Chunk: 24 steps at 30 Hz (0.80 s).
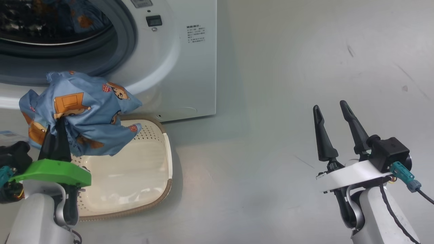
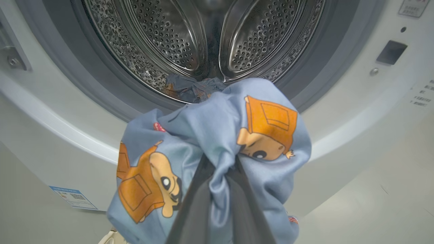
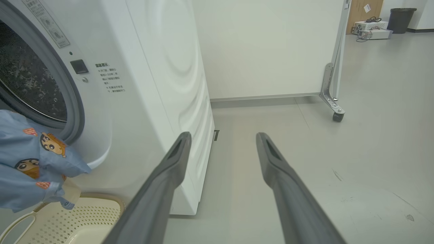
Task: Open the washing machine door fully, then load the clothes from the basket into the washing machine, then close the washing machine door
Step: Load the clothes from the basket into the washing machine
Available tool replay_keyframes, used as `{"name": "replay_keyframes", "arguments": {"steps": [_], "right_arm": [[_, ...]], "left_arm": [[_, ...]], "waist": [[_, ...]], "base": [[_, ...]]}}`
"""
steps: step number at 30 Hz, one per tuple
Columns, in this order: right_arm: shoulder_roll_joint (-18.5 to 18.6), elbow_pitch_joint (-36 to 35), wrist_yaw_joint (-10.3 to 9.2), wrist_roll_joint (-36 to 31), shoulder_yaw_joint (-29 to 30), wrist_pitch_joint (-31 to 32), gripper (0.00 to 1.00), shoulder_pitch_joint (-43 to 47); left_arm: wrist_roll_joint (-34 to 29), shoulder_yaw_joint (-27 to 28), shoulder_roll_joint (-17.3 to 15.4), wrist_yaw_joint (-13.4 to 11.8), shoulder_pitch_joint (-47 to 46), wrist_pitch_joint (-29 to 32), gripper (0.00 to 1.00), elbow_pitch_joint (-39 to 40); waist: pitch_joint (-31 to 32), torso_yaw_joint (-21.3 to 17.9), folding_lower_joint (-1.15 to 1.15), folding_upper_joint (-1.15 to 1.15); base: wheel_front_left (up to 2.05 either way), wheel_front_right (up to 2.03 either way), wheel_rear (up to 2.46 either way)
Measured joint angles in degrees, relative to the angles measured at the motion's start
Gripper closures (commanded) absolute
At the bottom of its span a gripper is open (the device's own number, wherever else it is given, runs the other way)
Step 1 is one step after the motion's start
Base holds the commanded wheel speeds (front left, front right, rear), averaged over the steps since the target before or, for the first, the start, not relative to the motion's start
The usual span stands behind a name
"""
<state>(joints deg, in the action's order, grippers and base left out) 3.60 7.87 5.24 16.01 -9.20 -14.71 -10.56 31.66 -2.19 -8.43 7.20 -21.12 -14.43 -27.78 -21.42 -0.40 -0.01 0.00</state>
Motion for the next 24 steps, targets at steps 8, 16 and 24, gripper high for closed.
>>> {"name": "replay_keyframes", "arguments": {"steps": [8, 16, 24], "right_arm": [[0.0, 0.8, 0.20, 0.0, 0.0, 0.0, 0.00, 2.6], [0.1, 1.1, 0.20, 0.1, 0.6, 0.0, 0.00, 5.4], [0.2, 1.2, 0.20, 0.1, 0.6, 0.0, 0.00, 7.9]], "left_arm": [[-3.5, 2.1, 0.4, 0.0, 5.5, 0.0, 1.00, 6.0], [-5.9, 3.3, 1.3, 0.0, 10.7, 0.0, 1.00, 10.9], [-7.1, 4.0, 2.3, 0.0, 16.5, 0.0, 1.00, 14.1]], "waist": [[6.3, 0.5, 0.00, 0.00], [11.9, 0.8, 0.00, 0.00], [16.7, 1.2, 0.00, 0.00]], "base": [[0.00, 0.00, 0.00], [0.00, 0.00, 0.00], [0.00, 0.00, 0.00]]}}
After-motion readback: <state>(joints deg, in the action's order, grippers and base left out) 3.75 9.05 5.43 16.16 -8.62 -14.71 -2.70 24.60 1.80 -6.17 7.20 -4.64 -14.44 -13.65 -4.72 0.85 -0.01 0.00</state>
